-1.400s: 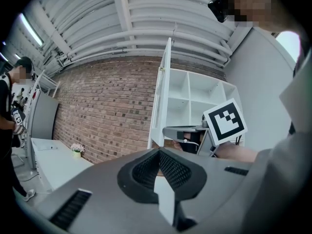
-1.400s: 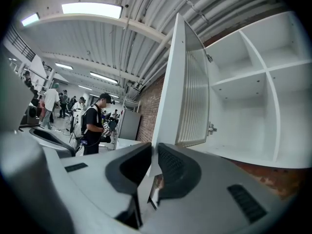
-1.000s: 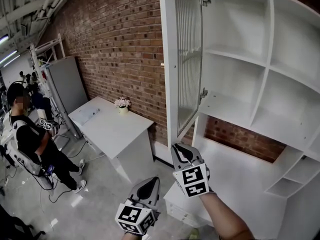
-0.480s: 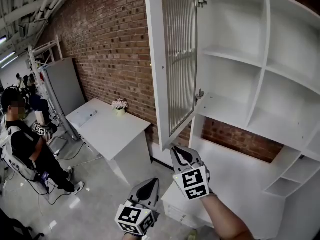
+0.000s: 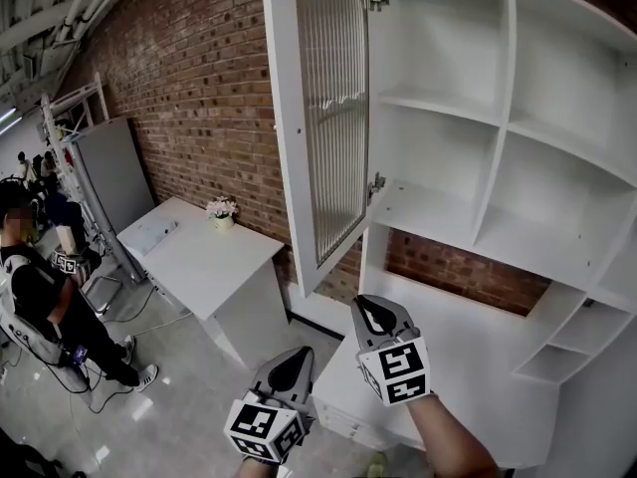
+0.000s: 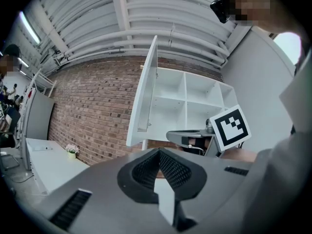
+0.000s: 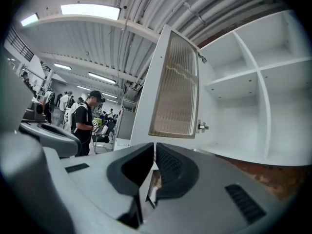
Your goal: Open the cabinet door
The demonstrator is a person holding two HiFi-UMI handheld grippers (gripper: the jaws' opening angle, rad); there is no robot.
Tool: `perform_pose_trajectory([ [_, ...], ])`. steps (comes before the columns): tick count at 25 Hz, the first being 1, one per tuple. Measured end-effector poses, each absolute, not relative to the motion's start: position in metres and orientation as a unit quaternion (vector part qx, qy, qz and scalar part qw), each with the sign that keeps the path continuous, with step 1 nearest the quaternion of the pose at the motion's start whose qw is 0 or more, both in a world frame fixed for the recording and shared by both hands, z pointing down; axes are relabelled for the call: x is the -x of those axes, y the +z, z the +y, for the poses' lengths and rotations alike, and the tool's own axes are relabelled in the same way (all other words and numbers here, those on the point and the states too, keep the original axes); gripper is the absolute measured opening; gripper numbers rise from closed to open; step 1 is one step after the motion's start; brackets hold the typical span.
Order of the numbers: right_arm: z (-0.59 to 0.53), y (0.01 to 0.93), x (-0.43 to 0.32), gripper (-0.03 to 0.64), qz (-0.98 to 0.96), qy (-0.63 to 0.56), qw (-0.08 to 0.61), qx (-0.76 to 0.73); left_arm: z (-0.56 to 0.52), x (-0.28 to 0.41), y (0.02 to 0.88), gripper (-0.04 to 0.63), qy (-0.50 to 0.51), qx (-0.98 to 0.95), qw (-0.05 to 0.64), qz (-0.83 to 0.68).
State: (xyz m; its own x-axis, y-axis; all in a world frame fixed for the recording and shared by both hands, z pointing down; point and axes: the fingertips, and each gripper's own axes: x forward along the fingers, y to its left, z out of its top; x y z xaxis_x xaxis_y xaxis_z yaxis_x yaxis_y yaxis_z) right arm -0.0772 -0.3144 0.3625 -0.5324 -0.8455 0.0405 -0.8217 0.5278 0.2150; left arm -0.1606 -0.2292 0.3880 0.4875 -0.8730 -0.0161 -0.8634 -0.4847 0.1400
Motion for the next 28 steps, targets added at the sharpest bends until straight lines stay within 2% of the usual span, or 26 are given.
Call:
perform_pose_trajectory([
  [15,-0.284,0.351,0.005,0.011,-0.853,-0.067,0.028,-0.516,-0.241,0.143,0.36,0.006,-0.054,-0.861,0.043,-0.504],
  [28,-0.27,0.347,-0.027,0.008,-0.851,-0.057,0.001,-0.522,-0.244,0.137,0.336,0.006,-0.064,-0.856,0.033,-0.513],
])
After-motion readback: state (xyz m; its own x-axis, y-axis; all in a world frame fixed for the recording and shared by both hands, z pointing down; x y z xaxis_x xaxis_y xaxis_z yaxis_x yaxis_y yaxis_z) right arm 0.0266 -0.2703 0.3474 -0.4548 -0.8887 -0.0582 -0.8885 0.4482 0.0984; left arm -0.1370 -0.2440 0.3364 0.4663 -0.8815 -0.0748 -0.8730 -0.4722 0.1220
